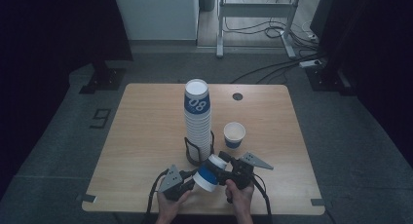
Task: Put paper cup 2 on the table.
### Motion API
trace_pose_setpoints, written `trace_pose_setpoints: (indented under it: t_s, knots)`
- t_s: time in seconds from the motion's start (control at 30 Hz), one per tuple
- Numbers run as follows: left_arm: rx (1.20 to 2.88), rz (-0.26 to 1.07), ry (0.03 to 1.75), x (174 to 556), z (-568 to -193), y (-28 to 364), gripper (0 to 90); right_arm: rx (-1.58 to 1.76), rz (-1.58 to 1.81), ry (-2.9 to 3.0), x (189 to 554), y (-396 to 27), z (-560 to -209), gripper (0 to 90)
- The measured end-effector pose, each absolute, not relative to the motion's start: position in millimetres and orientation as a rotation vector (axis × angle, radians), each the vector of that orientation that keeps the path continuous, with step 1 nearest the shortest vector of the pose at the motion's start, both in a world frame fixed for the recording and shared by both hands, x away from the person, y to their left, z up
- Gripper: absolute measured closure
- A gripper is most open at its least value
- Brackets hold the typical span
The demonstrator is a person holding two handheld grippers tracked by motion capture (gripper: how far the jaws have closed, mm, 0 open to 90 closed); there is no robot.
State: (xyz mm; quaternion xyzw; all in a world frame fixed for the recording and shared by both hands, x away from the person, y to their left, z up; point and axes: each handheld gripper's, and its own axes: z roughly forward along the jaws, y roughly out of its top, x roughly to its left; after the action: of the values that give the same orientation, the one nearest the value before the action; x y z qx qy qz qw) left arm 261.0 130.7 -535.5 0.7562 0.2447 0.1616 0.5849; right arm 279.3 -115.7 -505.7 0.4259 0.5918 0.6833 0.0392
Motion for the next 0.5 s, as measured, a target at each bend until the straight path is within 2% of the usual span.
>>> trace_pose_setpoints:
  t_s: [0.2, 0.5]
  knots:
    - [1.792, 0.410, 0.600, 261, -534, 136, 83.5, 1.279, 2.052, 1.813, 276, -122, -505, 12.6]
    - [1.812, 0.352, 0.642, 270, -523, 154, 83.6, 1.147, 2.078, 1.781, 263, -132, -505, 11.9]
